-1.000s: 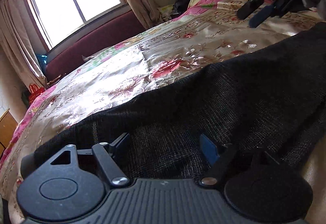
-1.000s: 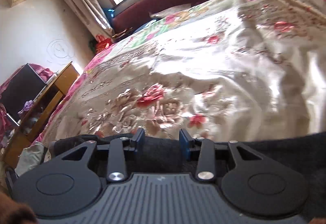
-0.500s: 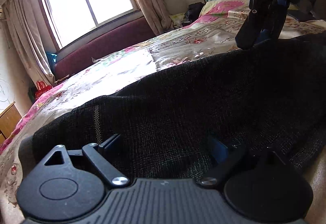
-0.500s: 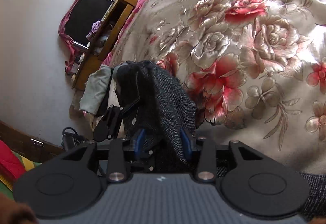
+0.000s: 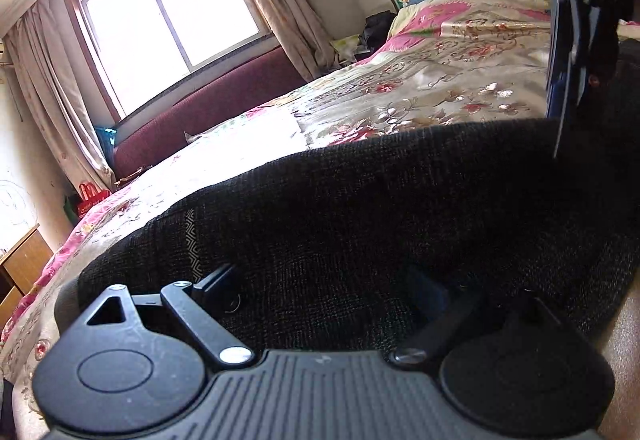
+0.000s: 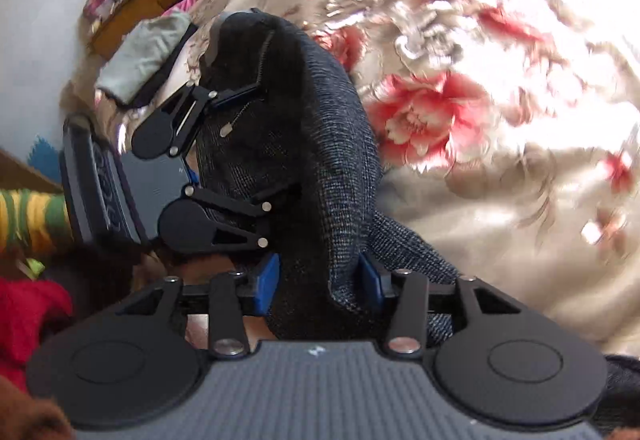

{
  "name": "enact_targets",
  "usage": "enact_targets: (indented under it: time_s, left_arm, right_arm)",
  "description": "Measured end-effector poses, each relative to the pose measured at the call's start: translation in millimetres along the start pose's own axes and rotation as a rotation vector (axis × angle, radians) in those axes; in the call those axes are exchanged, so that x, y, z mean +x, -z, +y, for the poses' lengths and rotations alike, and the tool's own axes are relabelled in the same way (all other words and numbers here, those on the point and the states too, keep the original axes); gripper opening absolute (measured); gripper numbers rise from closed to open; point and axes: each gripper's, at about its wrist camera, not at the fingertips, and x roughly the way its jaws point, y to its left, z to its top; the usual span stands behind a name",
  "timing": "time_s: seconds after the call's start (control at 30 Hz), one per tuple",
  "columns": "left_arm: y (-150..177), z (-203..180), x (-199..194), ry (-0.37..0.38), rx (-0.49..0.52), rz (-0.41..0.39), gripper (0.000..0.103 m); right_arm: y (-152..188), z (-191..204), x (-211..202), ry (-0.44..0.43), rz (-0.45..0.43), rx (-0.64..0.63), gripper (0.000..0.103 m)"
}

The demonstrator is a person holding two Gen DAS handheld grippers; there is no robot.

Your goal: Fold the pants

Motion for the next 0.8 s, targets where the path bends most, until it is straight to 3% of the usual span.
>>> enact_targets:
  time_s: [0.13,0.23,0.33,0.43,0.5,0.57,0.67,0.73,0.8]
  left_arm:
    - [-1,0,-1,-0.009,0.010,-0.008,0.103]
    - [1,-3,-2,-0.013,0.013,-0.019,0.103]
    - [0,-4,-1,-0.012,0.018,-0.015,0.103]
    - [0,-5,-3,-0.020,0.025,-0.013,0.103]
    - [0,-4,-4,-0.012,0.019,-0.009,0.103]
    - [-2,-2,-3,-0.002,0.012,-0.001,0.103]
    - [-9,6,-2,0.008,0.000,0.020,0.103]
    - [-12,15,-3,0.000,-0.029,0.022,0.103]
    - [-13,23,0,-0.016,-0.051,0.040,0.103]
  right_arm:
    - [-2,20,0,-0.113,-0.026,-0.057,0.050]
    - [-1,25,-7,-0.191,-0.103,-0.063,0.059]
    - [-12,0,17,-0.217,-0.212,0.082,0.059]
    - [-27,-43,28,-0.210,-0.410,0.307,0.057]
    - [-25,-74,10,-0.124,-0.559,0.429,0.050]
    - [-16,-101,-15,-0.032,-0.626,0.552,0.050]
    - [8,-92,-62,0.186,-0.682,0.488,0.050]
    - [33,-74,-87,0.268,-0.702,0.424,0.050]
    - [67,-62,-106,0.381,-0.724,0.448,0.050]
